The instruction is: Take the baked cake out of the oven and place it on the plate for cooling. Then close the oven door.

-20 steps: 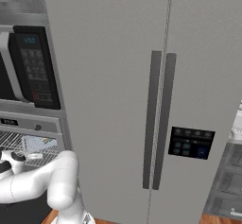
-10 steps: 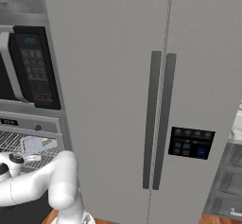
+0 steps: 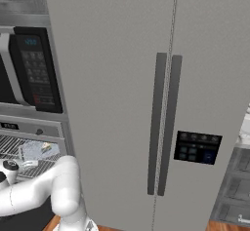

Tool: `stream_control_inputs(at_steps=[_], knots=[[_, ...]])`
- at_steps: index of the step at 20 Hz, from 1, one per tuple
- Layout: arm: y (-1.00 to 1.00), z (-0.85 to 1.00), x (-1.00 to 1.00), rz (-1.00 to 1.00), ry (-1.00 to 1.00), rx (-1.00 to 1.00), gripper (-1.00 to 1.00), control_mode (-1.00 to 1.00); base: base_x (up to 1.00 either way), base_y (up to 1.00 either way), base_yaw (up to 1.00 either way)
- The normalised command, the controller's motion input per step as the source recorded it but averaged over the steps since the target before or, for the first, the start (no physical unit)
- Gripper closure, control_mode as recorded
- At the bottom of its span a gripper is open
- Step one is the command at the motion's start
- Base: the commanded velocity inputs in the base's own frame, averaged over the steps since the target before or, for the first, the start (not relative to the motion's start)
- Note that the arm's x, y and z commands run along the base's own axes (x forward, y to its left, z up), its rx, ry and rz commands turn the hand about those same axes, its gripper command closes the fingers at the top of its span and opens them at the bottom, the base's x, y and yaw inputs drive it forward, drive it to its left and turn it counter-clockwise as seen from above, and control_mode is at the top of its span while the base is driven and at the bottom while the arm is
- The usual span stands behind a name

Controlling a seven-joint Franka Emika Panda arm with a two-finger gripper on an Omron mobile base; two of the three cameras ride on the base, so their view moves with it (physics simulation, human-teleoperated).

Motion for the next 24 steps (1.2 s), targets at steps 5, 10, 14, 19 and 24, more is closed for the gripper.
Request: stream_control_inputs(at_steps=[5,10,14,19,24], knots=[[0.26,-0.92,-0.73,0.00,0.01,-0.33,-1.00,-1.00,0.00,0.00,0.00],[0.25,-0.92,-0.73,0.00,0.02,-0.33,-1.00,-1.00,0.00,0.00,0.00],[0.25,-0.92,-0.74,0.00,0.01,-0.32,-1.00,-1.00,0.00,0.00,0.00],[0.24,-0.92,-0.75,0.00,0.01,-0.31,-1.00,-1.00,0.00,0.00,0.00],[0.23,-0.91,-0.75,0.00,0.01,-0.30,-1.00,-1.00,0.00,0.00,0.00]])
